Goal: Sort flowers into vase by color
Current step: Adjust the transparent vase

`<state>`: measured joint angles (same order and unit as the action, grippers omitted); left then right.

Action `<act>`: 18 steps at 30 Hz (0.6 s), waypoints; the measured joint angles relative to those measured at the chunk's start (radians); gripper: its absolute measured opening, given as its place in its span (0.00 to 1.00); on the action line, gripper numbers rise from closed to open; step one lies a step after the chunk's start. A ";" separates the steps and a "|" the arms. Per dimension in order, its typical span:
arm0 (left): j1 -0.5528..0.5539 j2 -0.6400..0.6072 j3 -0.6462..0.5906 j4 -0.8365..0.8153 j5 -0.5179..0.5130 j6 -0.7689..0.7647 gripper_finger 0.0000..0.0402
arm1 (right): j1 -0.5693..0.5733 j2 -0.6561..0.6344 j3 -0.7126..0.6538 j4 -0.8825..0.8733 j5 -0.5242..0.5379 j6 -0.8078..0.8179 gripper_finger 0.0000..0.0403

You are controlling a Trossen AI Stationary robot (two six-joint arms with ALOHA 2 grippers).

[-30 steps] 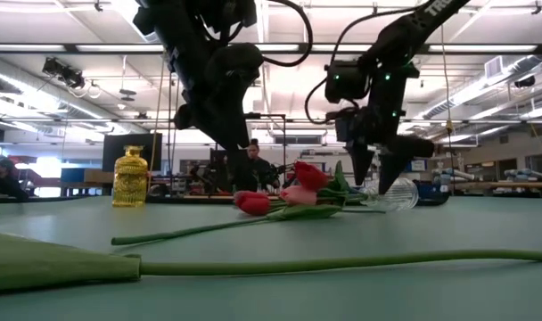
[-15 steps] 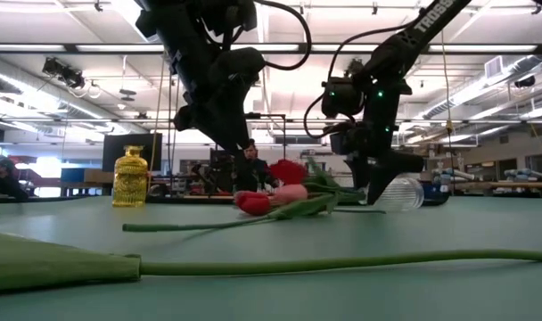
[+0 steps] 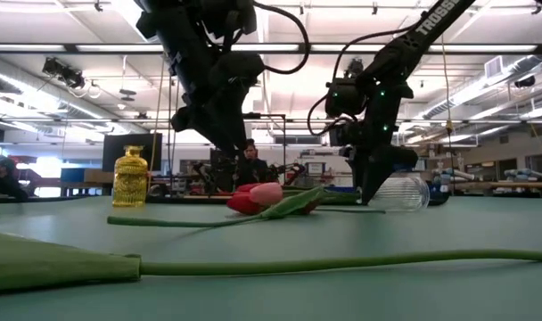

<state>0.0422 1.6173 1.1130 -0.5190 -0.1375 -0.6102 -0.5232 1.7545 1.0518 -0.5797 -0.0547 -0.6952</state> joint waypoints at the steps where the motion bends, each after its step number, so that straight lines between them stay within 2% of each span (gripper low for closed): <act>1: 0.000 0.000 0.000 -0.008 0.000 -0.007 0.37 | -0.009 -0.007 -0.001 0.000 -0.021 0.010 0.34; 11: 0.000 -0.002 0.000 -0.102 0.000 -0.066 0.37 | -0.125 -0.088 -0.002 0.046 -0.275 0.105 0.34; 16: 0.000 -0.073 0.000 -0.113 -0.004 -0.109 0.37 | -0.165 -0.115 -0.003 0.069 -0.349 0.104 0.33; 18: 0.000 -0.118 0.000 -0.117 -0.035 -0.121 0.37 | -0.175 -0.124 -0.003 0.072 -0.390 0.103 0.33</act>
<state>0.0419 1.4988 1.1126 -0.6364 -0.1726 -0.7317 -0.6986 1.6308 1.0492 -0.5079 -0.4452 -0.5922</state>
